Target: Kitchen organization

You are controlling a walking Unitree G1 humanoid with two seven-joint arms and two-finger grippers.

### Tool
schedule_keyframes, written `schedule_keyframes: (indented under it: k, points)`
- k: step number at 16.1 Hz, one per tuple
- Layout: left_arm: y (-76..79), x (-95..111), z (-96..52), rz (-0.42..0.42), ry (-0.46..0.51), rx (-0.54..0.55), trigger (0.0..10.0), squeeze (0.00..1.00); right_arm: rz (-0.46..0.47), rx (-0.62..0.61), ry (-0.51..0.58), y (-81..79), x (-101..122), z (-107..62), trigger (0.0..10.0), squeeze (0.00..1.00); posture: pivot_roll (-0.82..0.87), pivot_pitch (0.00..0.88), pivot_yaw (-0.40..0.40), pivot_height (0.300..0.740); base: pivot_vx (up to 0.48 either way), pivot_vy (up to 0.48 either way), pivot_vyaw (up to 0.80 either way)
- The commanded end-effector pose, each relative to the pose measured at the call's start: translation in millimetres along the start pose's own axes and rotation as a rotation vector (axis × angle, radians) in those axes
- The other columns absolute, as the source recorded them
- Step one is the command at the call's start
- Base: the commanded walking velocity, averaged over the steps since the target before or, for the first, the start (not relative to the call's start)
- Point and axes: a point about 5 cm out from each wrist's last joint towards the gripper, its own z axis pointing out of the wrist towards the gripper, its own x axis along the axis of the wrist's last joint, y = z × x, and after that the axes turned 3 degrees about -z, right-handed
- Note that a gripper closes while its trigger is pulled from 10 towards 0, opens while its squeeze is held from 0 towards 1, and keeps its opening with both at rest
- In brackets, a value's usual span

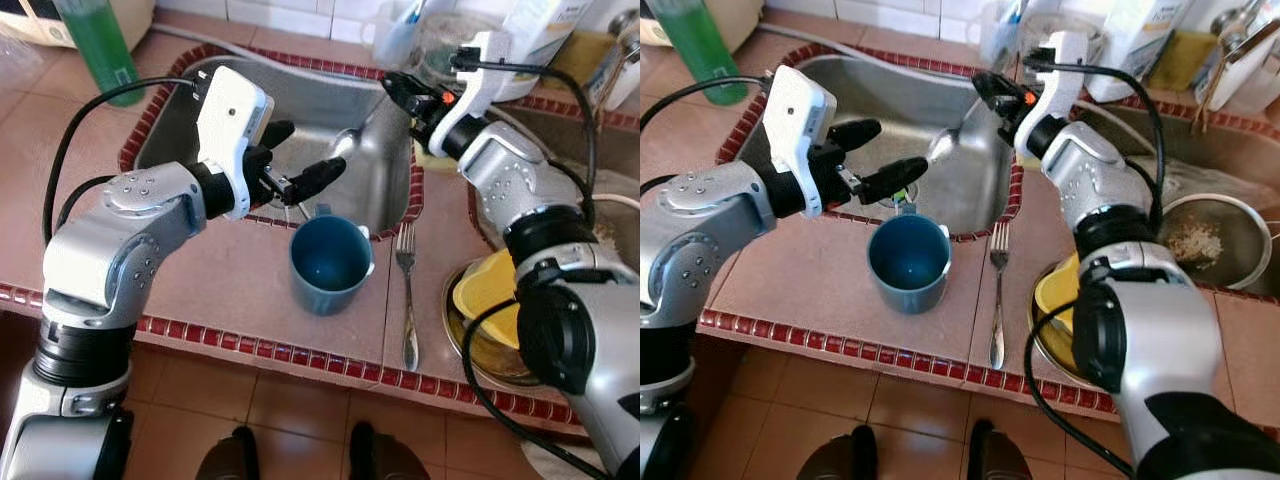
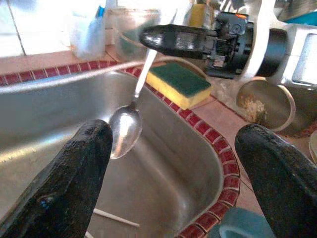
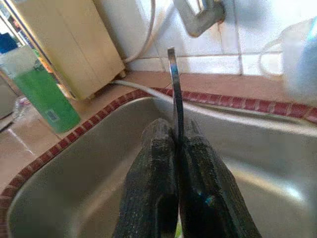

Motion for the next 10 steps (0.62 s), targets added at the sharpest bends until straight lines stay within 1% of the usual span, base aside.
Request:
schedule_keyframes:
  k: [1,2,3,6,9,10]
  points:
    - [8.0,8,-0.7,0.028,0.01,-0.045,10.0,0.0,0.027,0.007,0.021,-0.4,3,1.3,10.0,0.0,-0.01,0.366,-0.071,0.74,0.0,0.0,0.0]
    - [8.7,8,-1.6,0.03,0.007,-0.051,10.0,0.0,0.034,0.006,0.016,-1.2,2,2.3,10.0,0.0,-0.01,0.369,-0.071,0.74,0.0,0.0,0.0]
    - [9.0,7,-3.6,0.05,-0.006,-0.055,10.0,0.0,0.045,0.023,0.009,-3.5,0,3.8,10.0,0.0,-0.01,0.373,-0.071,0.74,0.0,0.0,0.0]
    - [8.3,6,-6.3,0.049,-0.01,-0.053,10.0,0.0,0.037,0.024,-0.012,-4.4,-4,4.4,10.0,0.0,0.0,0.378,-0.068,0.74,0.0,0.0,0.0]
    - [2.7,8,-8.8,0.051,-0.009,-0.027,10.0,0.0,0.027,0.047,-0.03,-4.5,-8,3.1,10.0,0.0,0.0,0.381,-0.069,0.74,0.0,0.0,0.0]
    - [0.8,9,-8.8,0.05,-0.005,-0.018,10.0,0.0,0.033,0.059,-0.028,-5.2,-8,3.0,10.0,0.62,0.0,0.382,-0.07,0.74,0.0,0.0,0.0]
